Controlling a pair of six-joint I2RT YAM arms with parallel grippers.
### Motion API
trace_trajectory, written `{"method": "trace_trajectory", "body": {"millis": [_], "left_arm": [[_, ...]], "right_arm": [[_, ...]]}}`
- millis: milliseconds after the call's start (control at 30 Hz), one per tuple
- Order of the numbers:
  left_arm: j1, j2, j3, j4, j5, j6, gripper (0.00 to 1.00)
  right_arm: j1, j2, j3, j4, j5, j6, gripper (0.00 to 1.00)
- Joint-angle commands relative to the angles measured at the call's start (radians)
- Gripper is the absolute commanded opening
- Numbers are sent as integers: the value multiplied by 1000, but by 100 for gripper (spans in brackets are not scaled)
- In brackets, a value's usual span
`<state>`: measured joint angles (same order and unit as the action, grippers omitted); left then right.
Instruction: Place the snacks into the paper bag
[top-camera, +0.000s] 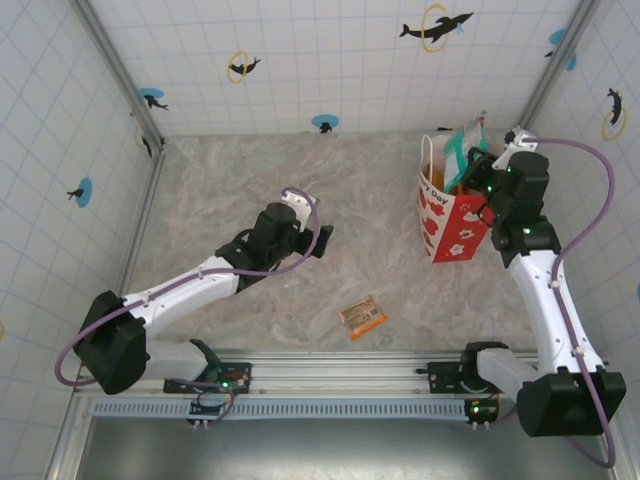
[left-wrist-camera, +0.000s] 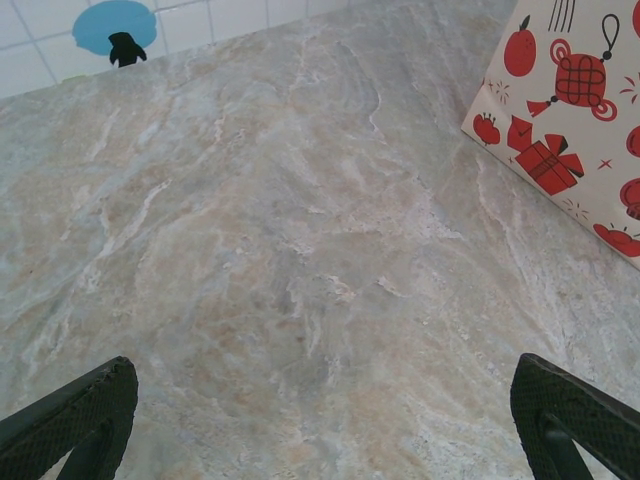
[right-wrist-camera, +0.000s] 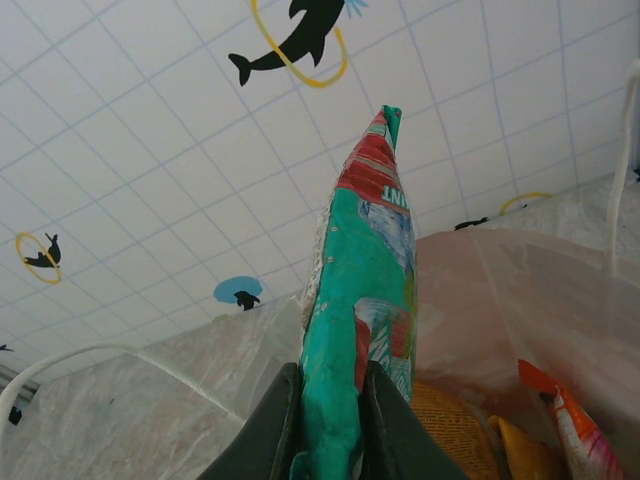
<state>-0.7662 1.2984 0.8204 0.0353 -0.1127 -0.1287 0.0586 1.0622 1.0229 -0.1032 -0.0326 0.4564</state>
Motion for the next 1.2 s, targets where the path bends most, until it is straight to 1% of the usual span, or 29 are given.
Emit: {"method": "trace_trajectory", "body": {"millis": [0,100,300,333,367,433,467,500,533,633,767,933,1033,1100,1167], "left_arm": [[7,6,33,2,5,17,98],[7,4,30,0,1,17,97],[7,8,30,6,4,13,98],[7,10,30,6,6,13,98],[7,12,31,6,7,12,98],[7,13,34,5,10,12,98],[7,13,34,5,10,12,98],[7,13,33,3,10,12,98],[7,13,32,2,10,10,98],[7,15,36,-2,16,6,98],[7,25,40,0,28,-4,98],[7,40,57,-14,56,-14,98],[7,50,76,-56,105,-30,98],[7,53,78,-85,164,-52,97],[8,55,65,-98,246,-89,94]], "right_arm": [[-24,9,-16,113,-66,41,0],[-34,24,-25,118,-107,68,0],[-45,36,-27,52,-118,52,1],[-50,37,-26,39,-117,48,4],[-55,39,-24,22,-114,39,8],[-59,41,-6,-22,-78,-1,22],[-59,41,10,-49,-47,-36,31],[-59,39,33,-80,-11,-64,36],[-59,37,52,-103,17,-86,37],[-58,23,113,-169,77,-152,39],[-50,-5,143,-221,110,-201,39],[-24,-27,148,-262,93,-219,39],[24,-40,151,-295,79,-228,39],[69,-61,140,-319,77,-229,39],[124,-98,112,-343,80,-219,39]]}}
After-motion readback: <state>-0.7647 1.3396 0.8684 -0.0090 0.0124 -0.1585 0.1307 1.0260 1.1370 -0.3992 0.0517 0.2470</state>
